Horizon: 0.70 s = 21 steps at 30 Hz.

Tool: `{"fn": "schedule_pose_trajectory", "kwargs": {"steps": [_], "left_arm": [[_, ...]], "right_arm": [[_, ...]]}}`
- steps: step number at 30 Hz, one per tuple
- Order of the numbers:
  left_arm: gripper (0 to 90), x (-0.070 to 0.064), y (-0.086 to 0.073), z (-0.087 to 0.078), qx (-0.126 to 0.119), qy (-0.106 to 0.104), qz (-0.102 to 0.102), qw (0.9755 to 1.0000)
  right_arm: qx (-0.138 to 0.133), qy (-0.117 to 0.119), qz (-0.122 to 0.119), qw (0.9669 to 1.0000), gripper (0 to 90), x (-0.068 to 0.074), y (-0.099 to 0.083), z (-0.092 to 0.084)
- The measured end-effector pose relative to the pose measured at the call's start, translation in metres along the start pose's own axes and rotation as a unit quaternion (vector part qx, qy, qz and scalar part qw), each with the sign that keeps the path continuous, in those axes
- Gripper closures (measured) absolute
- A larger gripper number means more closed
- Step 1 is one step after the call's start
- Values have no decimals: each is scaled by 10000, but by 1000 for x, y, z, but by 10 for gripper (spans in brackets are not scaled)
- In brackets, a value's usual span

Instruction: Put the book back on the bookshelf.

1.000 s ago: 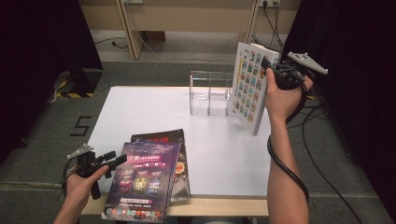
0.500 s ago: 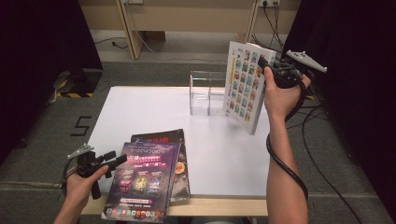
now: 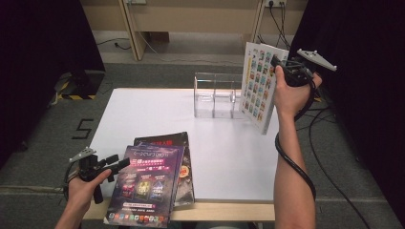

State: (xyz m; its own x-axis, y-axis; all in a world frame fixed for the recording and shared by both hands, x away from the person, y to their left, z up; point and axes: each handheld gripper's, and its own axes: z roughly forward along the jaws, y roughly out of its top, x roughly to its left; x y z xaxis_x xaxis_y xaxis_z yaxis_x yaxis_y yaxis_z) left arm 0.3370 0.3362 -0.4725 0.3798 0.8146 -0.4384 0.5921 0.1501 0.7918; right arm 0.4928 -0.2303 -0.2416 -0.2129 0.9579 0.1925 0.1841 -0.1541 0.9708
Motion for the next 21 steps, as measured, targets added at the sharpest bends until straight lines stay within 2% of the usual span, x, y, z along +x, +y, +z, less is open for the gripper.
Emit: {"fn": "schedule_pose_trajectory", "kwargs": {"steps": [11,17,21], "left_arm": [[286,-1,-1,1,9,-9,-2,10000],[286,0,0,0,0,-10,0,10000],[286,0,0,-1,-9,-13,0,10000]], "right_arm": [[41,12,-17,10000,740,8,0,19],[-11,78,-83,9999,740,18,6,25],[-46,28,-78,10000,740,17,7,31]]}}
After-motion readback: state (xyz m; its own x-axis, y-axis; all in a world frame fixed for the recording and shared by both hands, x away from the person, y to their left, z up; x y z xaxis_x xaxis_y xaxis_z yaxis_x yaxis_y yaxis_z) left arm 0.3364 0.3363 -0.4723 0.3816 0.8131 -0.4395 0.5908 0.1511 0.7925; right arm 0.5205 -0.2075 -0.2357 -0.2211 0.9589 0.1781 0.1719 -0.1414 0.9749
